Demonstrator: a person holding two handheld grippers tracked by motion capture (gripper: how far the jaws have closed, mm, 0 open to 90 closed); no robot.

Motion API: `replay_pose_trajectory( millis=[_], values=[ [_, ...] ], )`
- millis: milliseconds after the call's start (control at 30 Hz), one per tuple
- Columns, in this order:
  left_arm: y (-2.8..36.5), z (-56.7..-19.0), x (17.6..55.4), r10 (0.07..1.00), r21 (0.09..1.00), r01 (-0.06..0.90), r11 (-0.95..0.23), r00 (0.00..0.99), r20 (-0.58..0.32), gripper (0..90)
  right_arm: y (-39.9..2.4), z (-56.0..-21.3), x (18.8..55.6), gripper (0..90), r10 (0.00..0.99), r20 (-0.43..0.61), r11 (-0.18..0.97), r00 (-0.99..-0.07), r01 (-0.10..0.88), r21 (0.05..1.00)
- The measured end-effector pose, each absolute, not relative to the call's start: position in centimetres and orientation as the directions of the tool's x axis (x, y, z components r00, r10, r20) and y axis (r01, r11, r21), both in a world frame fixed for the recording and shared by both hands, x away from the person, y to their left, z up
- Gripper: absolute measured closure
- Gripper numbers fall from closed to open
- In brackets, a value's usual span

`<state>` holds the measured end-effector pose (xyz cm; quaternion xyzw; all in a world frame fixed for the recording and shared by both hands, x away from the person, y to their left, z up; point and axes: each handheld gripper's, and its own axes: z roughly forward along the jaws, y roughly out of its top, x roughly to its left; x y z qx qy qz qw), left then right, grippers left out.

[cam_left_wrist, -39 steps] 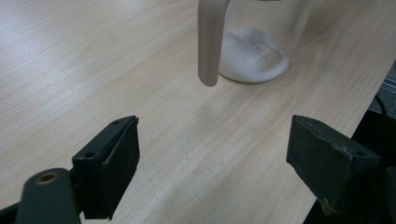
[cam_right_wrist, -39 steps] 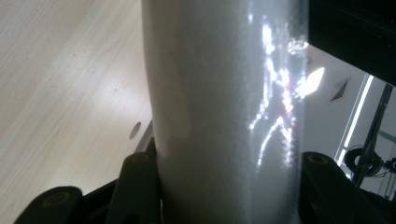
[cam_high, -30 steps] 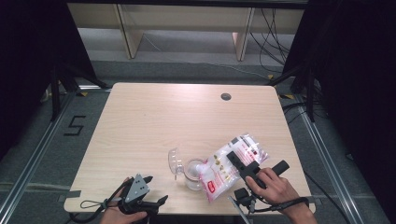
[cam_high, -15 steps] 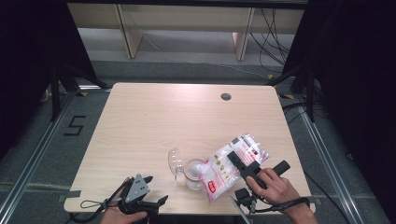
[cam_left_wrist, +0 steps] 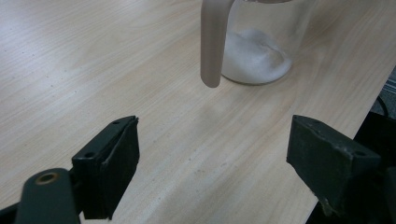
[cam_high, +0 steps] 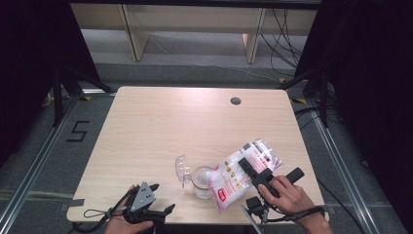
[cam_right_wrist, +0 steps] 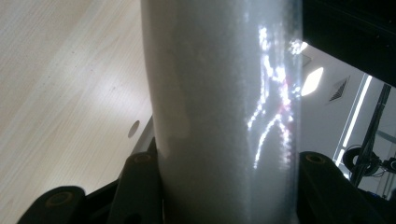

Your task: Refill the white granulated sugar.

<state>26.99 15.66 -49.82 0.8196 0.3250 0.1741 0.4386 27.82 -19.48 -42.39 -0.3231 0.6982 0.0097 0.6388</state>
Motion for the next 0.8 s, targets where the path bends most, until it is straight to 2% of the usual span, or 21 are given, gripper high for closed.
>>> replay_pose_trajectory(
  millis=[800],
  values=[
    [16.03,-49.63,27.22,0.669,0.817,0.361,-0.449,0.742,0.040,16.6,-19.43,-42.52,27.83,61.4,-0.433,-0.901,0.790,0.025,-0.471,-0.392]
  ],
)
